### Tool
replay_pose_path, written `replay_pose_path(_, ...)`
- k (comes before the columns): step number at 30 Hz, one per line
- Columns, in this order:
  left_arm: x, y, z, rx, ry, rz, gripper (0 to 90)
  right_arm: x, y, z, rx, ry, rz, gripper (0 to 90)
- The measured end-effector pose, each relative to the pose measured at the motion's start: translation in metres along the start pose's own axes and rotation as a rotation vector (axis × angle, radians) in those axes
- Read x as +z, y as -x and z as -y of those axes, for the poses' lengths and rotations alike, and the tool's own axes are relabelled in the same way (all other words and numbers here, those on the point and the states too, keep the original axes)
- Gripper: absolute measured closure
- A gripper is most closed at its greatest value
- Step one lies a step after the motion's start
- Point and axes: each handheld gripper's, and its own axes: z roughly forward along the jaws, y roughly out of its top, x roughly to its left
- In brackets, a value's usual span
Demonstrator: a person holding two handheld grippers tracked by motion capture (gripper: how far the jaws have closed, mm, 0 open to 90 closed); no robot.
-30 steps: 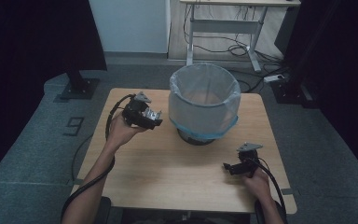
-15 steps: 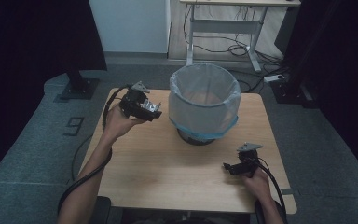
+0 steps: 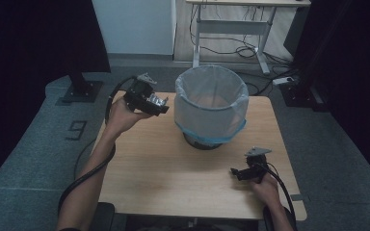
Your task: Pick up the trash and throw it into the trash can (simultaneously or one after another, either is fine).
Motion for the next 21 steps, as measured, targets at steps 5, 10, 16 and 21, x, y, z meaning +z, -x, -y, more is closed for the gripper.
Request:
replay_pose_path(5,-0.005,0.000,-0.010,0.002,0.009,0.003,16.9,0.000,0.000,0.000,0.000,0.002,0.000,0.0)
replay_pose_path(10,-0.008,0.001,-0.022,0.006,0.015,0.006,16.8,0.000,0.000,0.000,0.000,0.002,0.000,0.0)
replay_pose_path(16,-0.010,0.004,-0.035,0.017,0.019,0.005,16.7,0.000,0.000,0.000,-0.001,0.002,0.001,0.0)
replay_pose_path(21,-0.011,0.008,-0.047,0.030,0.024,0.003,16.8,0.000,0.000,0.000,-0.001,0.002,0.001,0.0)
